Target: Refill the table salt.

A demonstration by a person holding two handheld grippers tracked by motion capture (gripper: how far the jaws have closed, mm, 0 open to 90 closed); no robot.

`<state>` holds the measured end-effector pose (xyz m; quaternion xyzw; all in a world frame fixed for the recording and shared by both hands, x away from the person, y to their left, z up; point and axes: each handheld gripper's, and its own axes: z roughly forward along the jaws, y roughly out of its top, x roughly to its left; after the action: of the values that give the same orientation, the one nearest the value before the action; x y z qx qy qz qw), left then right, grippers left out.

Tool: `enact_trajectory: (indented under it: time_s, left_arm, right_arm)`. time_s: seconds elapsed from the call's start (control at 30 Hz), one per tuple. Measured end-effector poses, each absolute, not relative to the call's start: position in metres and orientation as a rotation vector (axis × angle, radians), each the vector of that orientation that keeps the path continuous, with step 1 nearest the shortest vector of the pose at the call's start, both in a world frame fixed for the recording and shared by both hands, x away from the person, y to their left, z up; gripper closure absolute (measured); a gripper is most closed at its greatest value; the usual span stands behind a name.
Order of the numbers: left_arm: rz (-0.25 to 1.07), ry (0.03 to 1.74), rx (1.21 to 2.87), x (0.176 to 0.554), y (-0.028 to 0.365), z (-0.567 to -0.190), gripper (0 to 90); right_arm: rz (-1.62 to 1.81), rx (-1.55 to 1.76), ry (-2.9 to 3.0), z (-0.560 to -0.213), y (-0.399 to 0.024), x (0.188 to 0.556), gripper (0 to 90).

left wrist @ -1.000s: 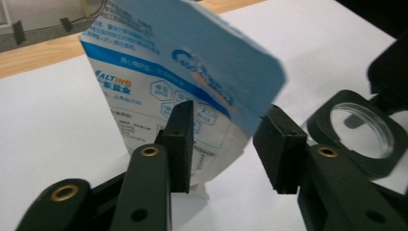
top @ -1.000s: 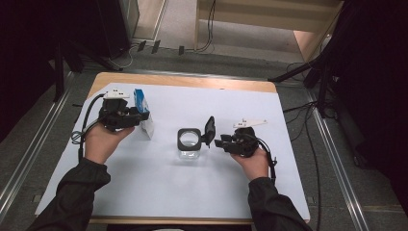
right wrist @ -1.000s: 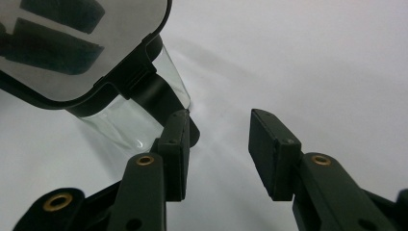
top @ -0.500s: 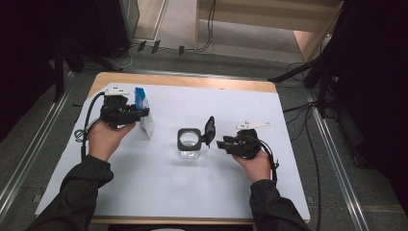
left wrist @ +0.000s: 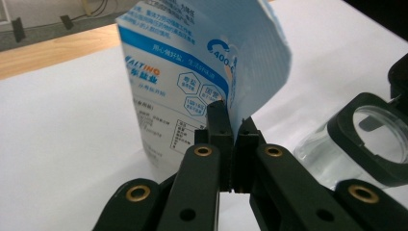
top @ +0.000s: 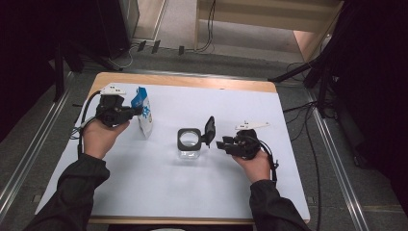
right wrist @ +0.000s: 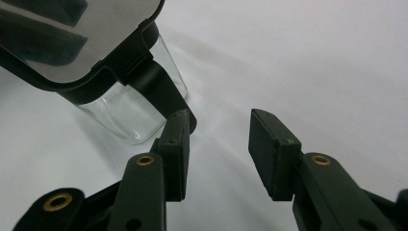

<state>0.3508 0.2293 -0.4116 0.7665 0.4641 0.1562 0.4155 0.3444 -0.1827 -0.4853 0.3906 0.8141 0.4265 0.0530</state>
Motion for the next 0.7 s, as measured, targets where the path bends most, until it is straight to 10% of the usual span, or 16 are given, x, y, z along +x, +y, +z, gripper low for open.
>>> enact_trajectory:
  time_s: [0.7]
  left_arm:
    - [0.272, 0.954, 2.06, 0.333, 0.238, -0.406, 90.0]
  right_arm:
    - [1.312, 1.186, 2.471, -0.484, -0.182, 0.347, 60.6]
